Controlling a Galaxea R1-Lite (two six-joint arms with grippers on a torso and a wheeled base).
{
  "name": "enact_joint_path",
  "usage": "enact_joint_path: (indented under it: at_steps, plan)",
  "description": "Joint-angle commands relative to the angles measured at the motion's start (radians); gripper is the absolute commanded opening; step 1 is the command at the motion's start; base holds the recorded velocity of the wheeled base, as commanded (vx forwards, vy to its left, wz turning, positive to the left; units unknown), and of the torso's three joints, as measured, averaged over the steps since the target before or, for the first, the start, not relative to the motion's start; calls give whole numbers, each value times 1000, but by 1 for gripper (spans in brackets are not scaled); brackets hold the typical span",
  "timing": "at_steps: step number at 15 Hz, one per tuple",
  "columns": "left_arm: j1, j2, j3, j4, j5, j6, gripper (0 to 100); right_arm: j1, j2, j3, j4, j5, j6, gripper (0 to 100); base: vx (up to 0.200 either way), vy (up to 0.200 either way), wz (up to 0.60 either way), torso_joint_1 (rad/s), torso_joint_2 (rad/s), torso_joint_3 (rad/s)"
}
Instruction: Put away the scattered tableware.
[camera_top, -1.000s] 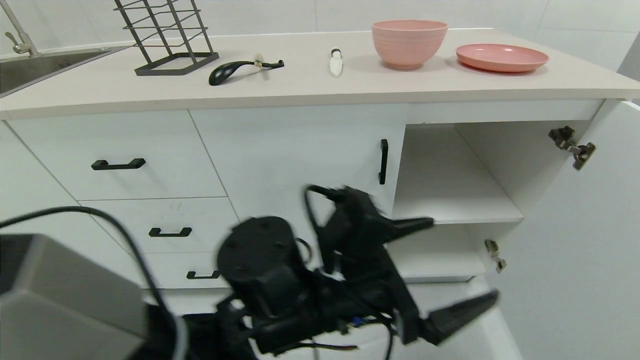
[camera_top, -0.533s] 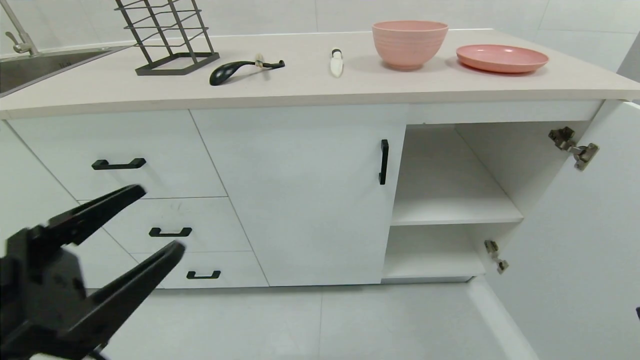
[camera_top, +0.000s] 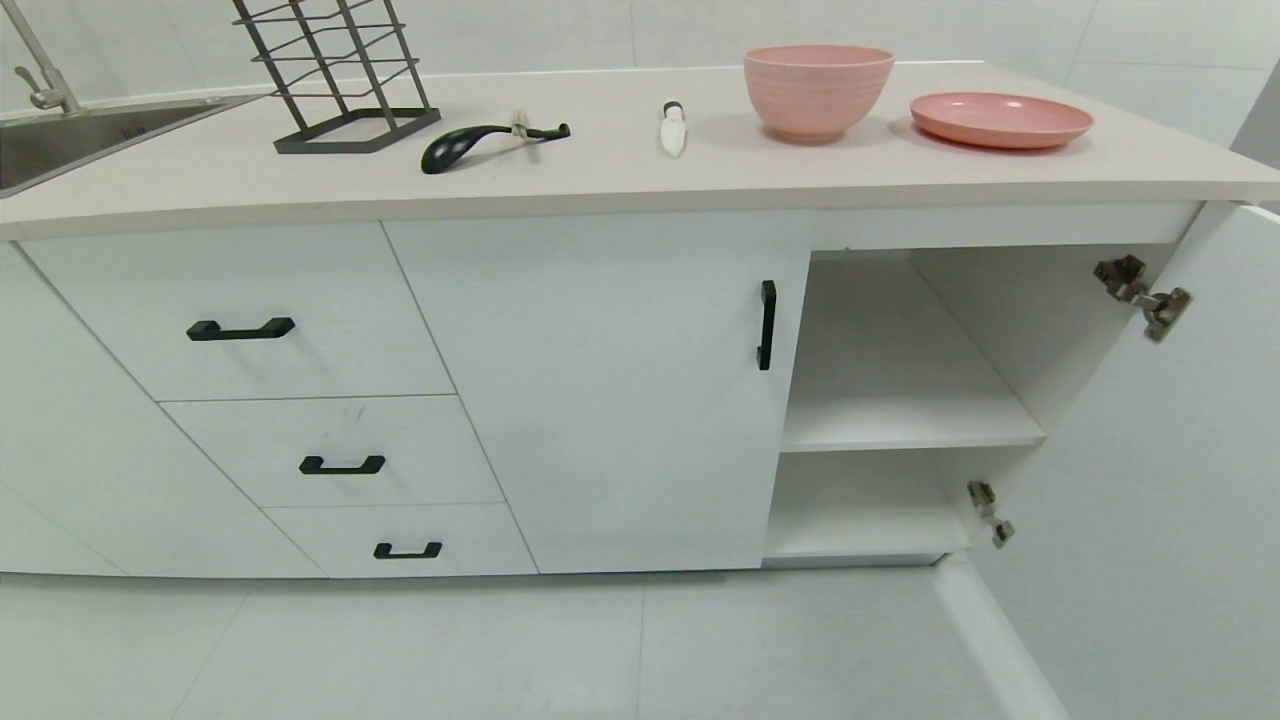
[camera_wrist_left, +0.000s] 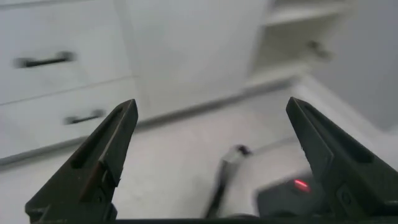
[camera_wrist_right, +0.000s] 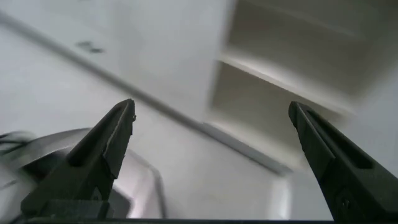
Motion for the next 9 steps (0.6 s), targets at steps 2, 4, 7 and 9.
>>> enact_joint_path:
  at_steps: [2, 4, 7, 9]
  plan:
    - [43, -140, 35, -18, 327, 106, 100, 35, -139, 0, 94, -456, 77, 100, 0, 0, 0, 0, 0, 0]
    - [43, -140, 35, 2, 352, 101, 100, 34, -139, 0, 131, -550, 169, 100, 0, 0, 0, 0, 0, 0]
    - [43, -140, 35, 19, 350, 70, 100, 34, -139, 0, 131, -556, 221, 100, 0, 0, 0, 0, 0, 0]
    - [43, -140, 35, 19, 355, -19, 100, 34, -139, 0, 131, -557, 226, 100, 0, 0, 0, 0, 0, 0]
